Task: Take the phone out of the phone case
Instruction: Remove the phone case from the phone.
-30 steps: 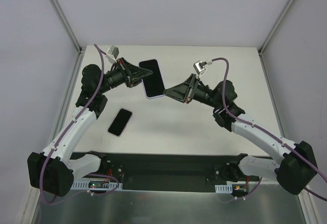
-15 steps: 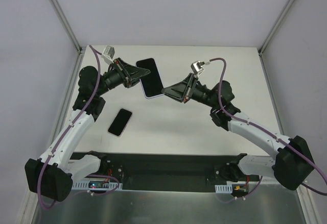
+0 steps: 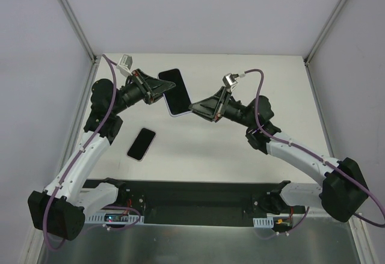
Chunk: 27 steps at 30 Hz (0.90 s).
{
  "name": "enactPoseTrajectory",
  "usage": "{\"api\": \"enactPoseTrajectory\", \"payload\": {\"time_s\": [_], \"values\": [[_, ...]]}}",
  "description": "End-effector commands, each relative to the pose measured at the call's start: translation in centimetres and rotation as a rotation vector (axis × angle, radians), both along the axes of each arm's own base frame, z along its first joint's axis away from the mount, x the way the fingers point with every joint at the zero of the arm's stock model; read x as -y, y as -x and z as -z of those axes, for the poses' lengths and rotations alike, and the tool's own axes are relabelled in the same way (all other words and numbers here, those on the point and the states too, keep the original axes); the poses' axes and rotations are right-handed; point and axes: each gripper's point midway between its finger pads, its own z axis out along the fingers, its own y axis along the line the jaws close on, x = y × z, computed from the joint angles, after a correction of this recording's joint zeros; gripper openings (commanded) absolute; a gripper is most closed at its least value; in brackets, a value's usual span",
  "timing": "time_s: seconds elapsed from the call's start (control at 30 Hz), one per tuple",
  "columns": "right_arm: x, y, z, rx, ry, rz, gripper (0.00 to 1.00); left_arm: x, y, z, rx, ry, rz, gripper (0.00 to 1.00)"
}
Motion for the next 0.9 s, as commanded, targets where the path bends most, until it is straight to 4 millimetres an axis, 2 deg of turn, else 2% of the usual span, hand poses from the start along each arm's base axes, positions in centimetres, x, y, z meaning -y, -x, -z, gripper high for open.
{"api": "enactPoseTrajectory", "payload": {"time_s": [0.0,0.23,0.33,0.4,0.5,0.6,0.63,0.87], "values": [[0.1,0.3,-1.4,0.042,-0.056,0.001,0.3,-0.9,0.9,-4.1,0.146,0.03,-0.039,0.0],[-0.2,0.2,-1.1,0.017,-0.071,-0.008,0.24,-1.2,0.9,-4.1,0.147,0.026,-0.061,0.0],[-0.4,0.2,-1.1,0.005,-0.087,-0.014,0.19,-1.3,0.9,-4.1,0.146,0.027,-0.064,0.0],[-0.5,0.2,-1.2,0.009,-0.102,-0.019,0.02,-1.4,0.8,-3.9,0.14,0.026,-0.068,0.0],[-0.6,0.4,-1.8,0.017,-0.143,-0.03,0.01,-1.6,0.5,-3.5,0.122,0.024,-0.089,0.0],[-0.3,0.7,-3.2,0.061,-0.188,-0.032,0.01,-2.0,-0.4,-1.9,0.032,0.073,-0.091,0.0],[-0.2,0.9,-3.9,0.084,-0.201,-0.032,0.01,-2.0,-0.9,-0.1,-0.031,0.086,-0.088,0.0],[1.0,3.1,-9.6,0.312,-0.284,-0.057,0.01,-2.2,-2.8,4.9,-0.229,0.162,-0.118,0.0]]}}
